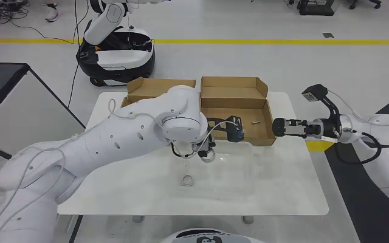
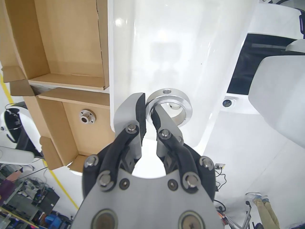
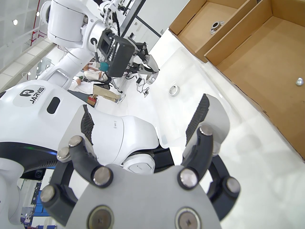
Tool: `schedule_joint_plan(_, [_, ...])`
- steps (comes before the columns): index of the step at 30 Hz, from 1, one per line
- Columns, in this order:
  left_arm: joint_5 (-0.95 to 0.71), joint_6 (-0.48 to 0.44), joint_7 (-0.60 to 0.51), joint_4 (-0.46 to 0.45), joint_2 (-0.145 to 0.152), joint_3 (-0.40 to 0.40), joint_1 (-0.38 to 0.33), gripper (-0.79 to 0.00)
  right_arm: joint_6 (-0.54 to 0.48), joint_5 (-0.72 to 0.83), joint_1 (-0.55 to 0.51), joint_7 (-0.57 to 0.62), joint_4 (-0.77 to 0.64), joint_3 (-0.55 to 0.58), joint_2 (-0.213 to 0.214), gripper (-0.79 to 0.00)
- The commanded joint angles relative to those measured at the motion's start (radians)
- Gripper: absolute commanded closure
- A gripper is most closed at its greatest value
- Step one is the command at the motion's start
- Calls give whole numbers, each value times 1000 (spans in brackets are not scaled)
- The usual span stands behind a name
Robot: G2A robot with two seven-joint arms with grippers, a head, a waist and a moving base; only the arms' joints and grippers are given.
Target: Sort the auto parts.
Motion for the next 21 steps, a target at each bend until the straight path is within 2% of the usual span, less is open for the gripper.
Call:
schedule_joint_plan(1, [0,0,0,-2,0,0,-1,0,0,0,0,0,0,0,0,-785])
schedule_joint_plan(7, [0,0,0,-2,0,0,-1,0,0,0,0,0,0,0,0,-785])
schedule_joint_plan(9, [-14,1,58,30,4,-15,24,0,0,0,0,0,0,0,0,-785])
schedule_joint_plan(12, [-67,-24,133,77,23,-79,53,0,0,0,0,0,0,0,0,-785])
schedule_joint_plan(18, [-280,-176,226,125,80,-230,158,0,0,0,0,0,0,0,0,-785])
schedule_joint_plan(21, [-396,-265,265,123,103,-275,214,0,0,0,0,0,0,0,0,-785])
